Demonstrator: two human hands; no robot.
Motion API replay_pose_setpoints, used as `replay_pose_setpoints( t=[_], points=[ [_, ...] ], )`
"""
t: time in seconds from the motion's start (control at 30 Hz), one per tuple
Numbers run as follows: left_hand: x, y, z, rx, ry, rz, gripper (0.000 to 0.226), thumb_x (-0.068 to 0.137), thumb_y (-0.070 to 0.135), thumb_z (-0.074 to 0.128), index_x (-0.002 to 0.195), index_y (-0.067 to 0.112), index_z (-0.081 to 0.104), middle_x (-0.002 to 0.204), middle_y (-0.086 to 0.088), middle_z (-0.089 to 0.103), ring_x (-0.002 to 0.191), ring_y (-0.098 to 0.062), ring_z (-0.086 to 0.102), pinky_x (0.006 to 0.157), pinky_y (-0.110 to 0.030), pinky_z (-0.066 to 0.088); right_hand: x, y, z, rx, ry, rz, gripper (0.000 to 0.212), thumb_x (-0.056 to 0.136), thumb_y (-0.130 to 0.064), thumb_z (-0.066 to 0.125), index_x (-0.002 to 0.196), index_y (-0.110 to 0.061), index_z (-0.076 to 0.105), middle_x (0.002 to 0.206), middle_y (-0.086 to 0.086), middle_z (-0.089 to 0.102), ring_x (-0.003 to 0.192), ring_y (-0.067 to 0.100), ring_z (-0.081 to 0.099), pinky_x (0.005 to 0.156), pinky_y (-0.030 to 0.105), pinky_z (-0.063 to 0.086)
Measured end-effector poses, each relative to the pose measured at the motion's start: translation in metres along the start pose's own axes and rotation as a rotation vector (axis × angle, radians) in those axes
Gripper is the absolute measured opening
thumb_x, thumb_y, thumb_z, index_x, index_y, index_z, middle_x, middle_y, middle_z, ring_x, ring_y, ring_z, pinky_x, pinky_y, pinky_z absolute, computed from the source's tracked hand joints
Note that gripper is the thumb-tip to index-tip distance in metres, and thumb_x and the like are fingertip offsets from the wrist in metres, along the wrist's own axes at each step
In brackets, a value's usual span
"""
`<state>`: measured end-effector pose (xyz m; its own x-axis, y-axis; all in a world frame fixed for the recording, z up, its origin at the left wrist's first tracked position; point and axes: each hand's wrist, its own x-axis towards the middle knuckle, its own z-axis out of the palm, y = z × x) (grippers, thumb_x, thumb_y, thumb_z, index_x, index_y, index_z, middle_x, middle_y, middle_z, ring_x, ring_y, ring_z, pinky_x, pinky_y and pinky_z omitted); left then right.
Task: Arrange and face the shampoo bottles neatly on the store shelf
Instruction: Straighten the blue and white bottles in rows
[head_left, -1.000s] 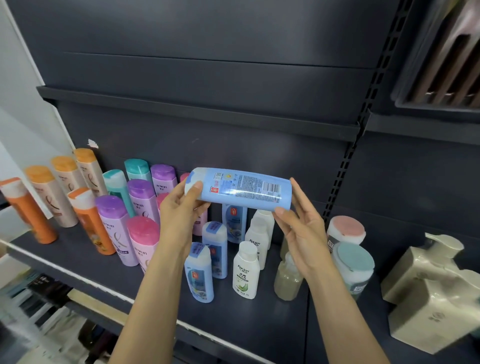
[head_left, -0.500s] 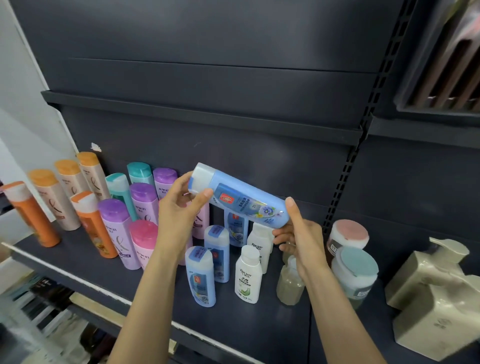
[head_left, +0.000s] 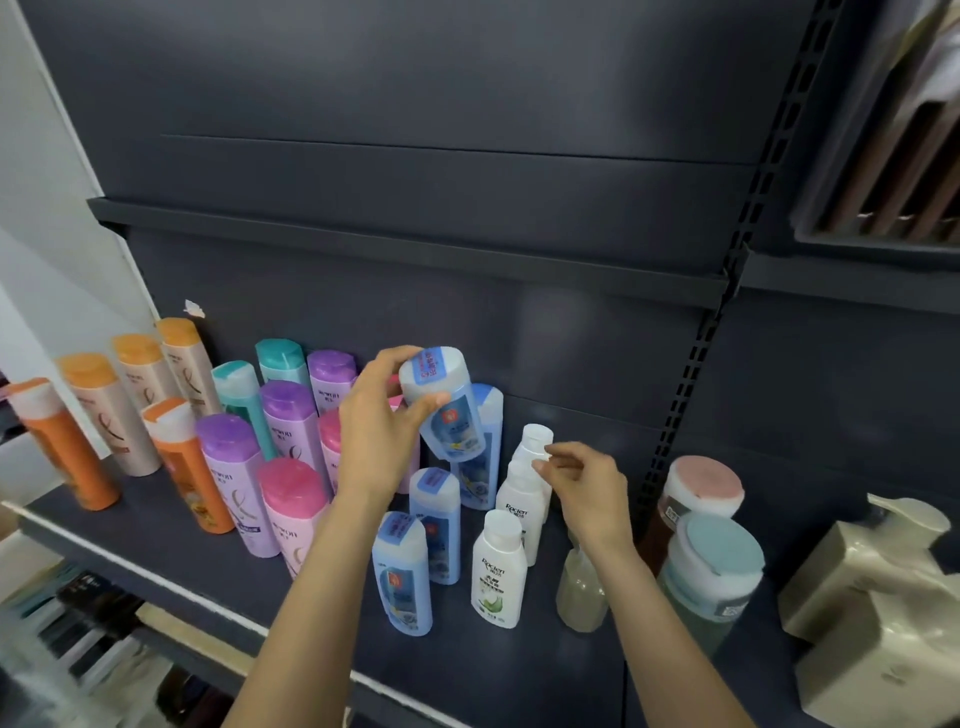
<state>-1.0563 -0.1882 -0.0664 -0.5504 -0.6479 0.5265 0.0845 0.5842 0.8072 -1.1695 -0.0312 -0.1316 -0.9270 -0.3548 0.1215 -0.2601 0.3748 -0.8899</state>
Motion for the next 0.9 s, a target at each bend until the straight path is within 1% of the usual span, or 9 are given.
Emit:
replay_pose_setpoints(
  t=[0.1, 0.2, 0.33, 0.4, 0.43, 0.5, 0.6, 0.7, 0.9],
  points=[
    [0.009, -0.004, 0.002, 0.005, -0.068, 0.001, 0.038, 0.077, 0.007, 0.074, 0.105, 0.027, 0.056, 0.105, 0.006, 0.064, 0.085, 0.004, 0.058, 0.067, -0.001, 0.04, 0.001, 0.01, 0.006, -0.153, -0.022, -0.062, 0.032, 0.085, -0.02, 0.069, 0.115, -0.011, 0.065, 0.112, 0.008, 0.063, 0.099, 0.018, 0.06, 0.087, 0.028, 0.047],
    [0.018, -0.012, 0.008, 0.044, -0.174, 0.009, 0.04, 0.076, 0.007, 0.075, 0.105, 0.027, 0.056, 0.105, 0.005, 0.063, 0.087, 0.001, 0.058, 0.069, -0.002, 0.04, 0.007, 0.011, 0.012, -0.263, -0.063, -0.094, 0.036, 0.087, -0.022, 0.066, 0.122, -0.015, 0.062, 0.12, 0.006, 0.059, 0.106, 0.018, 0.057, 0.089, 0.026, 0.044],
    [0.027, -0.03, 0.016, 0.096, -0.302, -0.011, 0.038, 0.076, 0.005, 0.075, 0.105, 0.022, 0.058, 0.101, 0.005, 0.062, 0.087, 0.001, 0.055, 0.071, 0.0, 0.038, 0.019, 0.01, 0.02, -0.32, -0.102, -0.12, 0.035, 0.087, -0.021, 0.066, 0.121, -0.015, 0.062, 0.128, 0.003, 0.056, 0.116, 0.018, 0.052, 0.097, 0.025, 0.038],
    [0.031, -0.041, 0.022, 0.16, -0.373, -0.015, 0.04, 0.074, 0.003, 0.075, 0.109, 0.016, 0.06, 0.103, 0.001, 0.063, 0.087, -0.007, 0.055, 0.072, -0.001, 0.037, 0.023, 0.01, 0.024, -0.326, -0.12, -0.106, 0.035, 0.087, -0.022, 0.066, 0.121, -0.015, 0.062, 0.128, 0.002, 0.056, 0.117, 0.018, 0.052, 0.098, 0.027, 0.039],
    [0.033, -0.047, 0.025, 0.19, -0.409, -0.027, 0.042, 0.074, 0.003, 0.075, 0.111, 0.015, 0.06, 0.104, 0.0, 0.063, 0.089, -0.012, 0.056, 0.075, -0.005, 0.04, 0.025, 0.01, 0.025, -0.323, -0.13, -0.094, 0.035, 0.087, -0.022, 0.066, 0.122, -0.015, 0.062, 0.129, 0.002, 0.056, 0.118, 0.018, 0.051, 0.098, 0.028, 0.039],
    [0.035, -0.058, 0.032, 0.223, -0.474, -0.081, 0.043, 0.073, 0.004, 0.076, 0.111, 0.016, 0.059, 0.105, -0.002, 0.062, 0.092, -0.019, 0.058, 0.083, -0.022, 0.047, 0.028, 0.009, 0.027, -0.312, -0.143, -0.072, 0.035, 0.087, -0.022, 0.066, 0.122, -0.015, 0.062, 0.13, 0.002, 0.056, 0.118, 0.018, 0.052, 0.098, 0.027, 0.039],
    [0.037, -0.076, 0.038, 0.254, -0.531, -0.137, 0.041, 0.072, 0.007, 0.078, 0.105, 0.02, 0.058, 0.101, -0.005, 0.065, 0.09, -0.025, 0.062, 0.085, -0.039, 0.051, 0.032, 0.01, 0.029, -0.323, -0.173, -0.072, 0.034, 0.088, -0.02, 0.065, 0.121, -0.015, 0.063, 0.13, 0.002, 0.057, 0.117, 0.017, 0.054, 0.095, 0.024, 0.038],
    [0.041, -0.088, 0.042, 0.313, -0.615, -0.151, 0.035, 0.072, 0.01, 0.079, 0.098, 0.022, 0.059, 0.093, -0.012, 0.068, 0.087, -0.032, 0.064, 0.082, -0.042, 0.051, 0.034, 0.012, 0.031, -0.34, -0.201, -0.069, 0.031, 0.089, -0.019, 0.063, 0.12, -0.014, 0.064, 0.128, 0.002, 0.059, 0.115, 0.017, 0.055, 0.092, 0.021, 0.037],
    [0.038, -0.107, 0.052, 0.356, -0.678, -0.236, 0.036, 0.075, 0.005, 0.076, 0.109, 0.012, 0.063, 0.097, -0.016, 0.068, 0.095, -0.03, 0.065, 0.09, -0.04, 0.05, 0.036, 0.015, 0.034, -0.333, -0.198, -0.055, 0.031, 0.089, -0.021, 0.064, 0.119, -0.015, 0.065, 0.127, 0.002, 0.062, 0.114, 0.018, 0.056, 0.093, 0.023, 0.038]
  ],
)
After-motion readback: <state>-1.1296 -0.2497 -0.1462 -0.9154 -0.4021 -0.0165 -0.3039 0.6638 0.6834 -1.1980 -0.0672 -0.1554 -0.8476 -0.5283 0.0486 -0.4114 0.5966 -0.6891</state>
